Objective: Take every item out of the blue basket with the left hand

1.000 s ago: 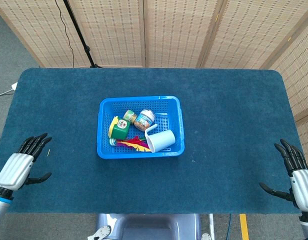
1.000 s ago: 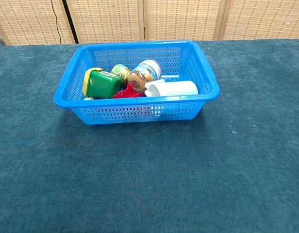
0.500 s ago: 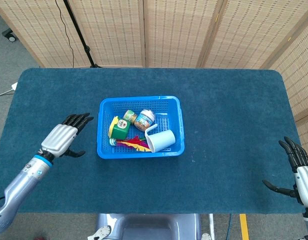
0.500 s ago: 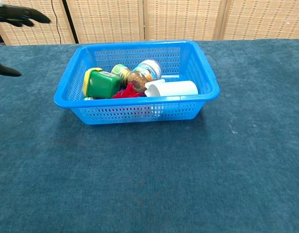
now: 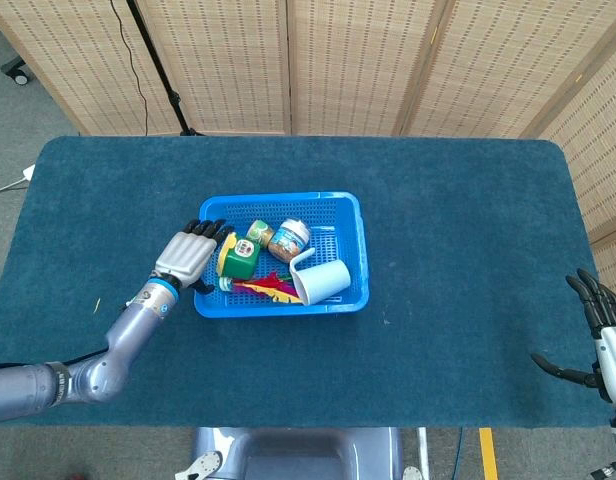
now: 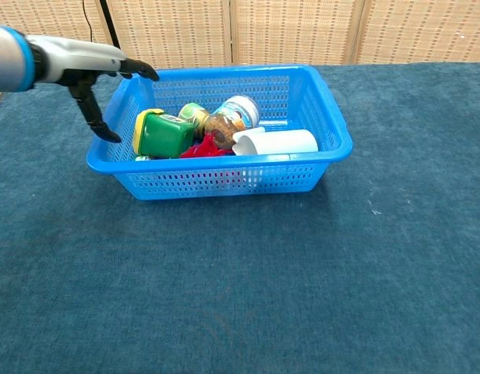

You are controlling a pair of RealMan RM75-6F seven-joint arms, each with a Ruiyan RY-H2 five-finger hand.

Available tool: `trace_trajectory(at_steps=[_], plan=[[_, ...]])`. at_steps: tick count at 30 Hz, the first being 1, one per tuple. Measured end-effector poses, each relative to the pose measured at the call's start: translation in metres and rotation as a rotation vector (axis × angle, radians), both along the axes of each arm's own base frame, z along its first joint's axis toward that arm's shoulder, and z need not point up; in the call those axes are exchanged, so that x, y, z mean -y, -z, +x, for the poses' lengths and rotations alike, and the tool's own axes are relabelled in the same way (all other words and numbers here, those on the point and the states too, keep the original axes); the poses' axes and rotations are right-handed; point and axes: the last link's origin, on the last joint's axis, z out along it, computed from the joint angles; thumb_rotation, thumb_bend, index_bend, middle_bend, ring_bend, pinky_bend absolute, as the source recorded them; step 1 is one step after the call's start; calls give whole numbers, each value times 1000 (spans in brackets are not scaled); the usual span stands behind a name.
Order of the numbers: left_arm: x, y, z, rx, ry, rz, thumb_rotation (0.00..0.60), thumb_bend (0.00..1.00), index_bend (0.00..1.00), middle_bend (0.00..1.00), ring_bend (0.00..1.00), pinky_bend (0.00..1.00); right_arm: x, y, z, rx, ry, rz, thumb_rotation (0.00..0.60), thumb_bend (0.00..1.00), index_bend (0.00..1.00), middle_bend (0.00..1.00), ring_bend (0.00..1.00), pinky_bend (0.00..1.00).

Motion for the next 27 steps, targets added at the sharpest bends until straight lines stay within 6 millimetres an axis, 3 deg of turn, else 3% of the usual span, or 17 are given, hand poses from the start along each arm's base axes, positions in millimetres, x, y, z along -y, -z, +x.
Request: trace_trajectory(at_steps=[6, 15, 21, 24, 27], plan=[[-16, 24, 17, -54, 0, -19, 600, 182, 0, 0, 0, 0, 6, -1, -5, -7, 31, -19, 600, 0, 0, 0, 0, 0], [-31, 47, 25, -91, -10, -54, 600, 182, 0, 0, 0, 17, 11, -5, -11, -12, 74, -56, 600, 0, 0, 0, 0, 0], [-36, 59, 24, -127, -10, -70, 600, 182, 0, 0, 0, 120, 14, -2, -13, -11, 85, -54, 600, 0, 0, 0, 0, 0], [-39, 63, 23, -131, -21, -76, 600, 193, 0, 0, 8, 246, 16, 0, -13, -10, 88, -51, 600, 0, 0, 0, 0, 0], [-40, 66, 23, -127, -21, -76, 600, 257, 100, 22, 160, 427, 16, 0, -14, -7, 92, -50, 600, 0, 0, 0, 0, 0]])
